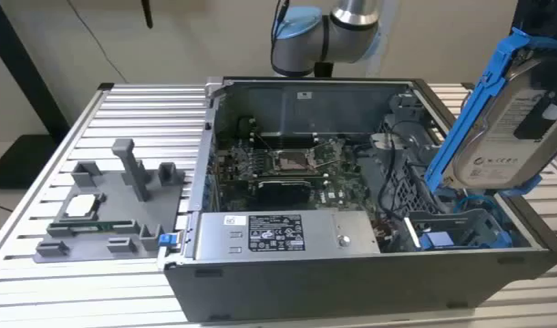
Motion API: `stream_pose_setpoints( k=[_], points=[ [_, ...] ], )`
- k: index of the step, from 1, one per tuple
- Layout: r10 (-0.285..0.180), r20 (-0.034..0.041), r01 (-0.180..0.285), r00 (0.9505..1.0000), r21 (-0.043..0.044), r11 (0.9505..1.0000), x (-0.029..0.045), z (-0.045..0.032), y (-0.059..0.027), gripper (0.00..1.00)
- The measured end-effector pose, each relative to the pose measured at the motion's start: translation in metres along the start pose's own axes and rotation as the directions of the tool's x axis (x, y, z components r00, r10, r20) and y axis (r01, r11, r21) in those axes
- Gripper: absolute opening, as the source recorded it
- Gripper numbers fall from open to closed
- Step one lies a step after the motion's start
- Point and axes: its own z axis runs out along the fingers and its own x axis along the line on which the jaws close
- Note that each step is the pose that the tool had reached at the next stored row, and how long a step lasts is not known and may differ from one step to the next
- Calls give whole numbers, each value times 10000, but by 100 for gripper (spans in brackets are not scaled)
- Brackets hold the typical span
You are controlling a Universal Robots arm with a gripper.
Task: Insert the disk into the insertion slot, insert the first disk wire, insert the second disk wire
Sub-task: 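Insert the disk into the insertion slot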
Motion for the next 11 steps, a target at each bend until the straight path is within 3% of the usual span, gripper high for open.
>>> stream_pose_setpoints(
  k=[11],
  points=[
    [1, -2, -1, 10000, -11, 10000, 0, 0, 0, 0]
  ],
)
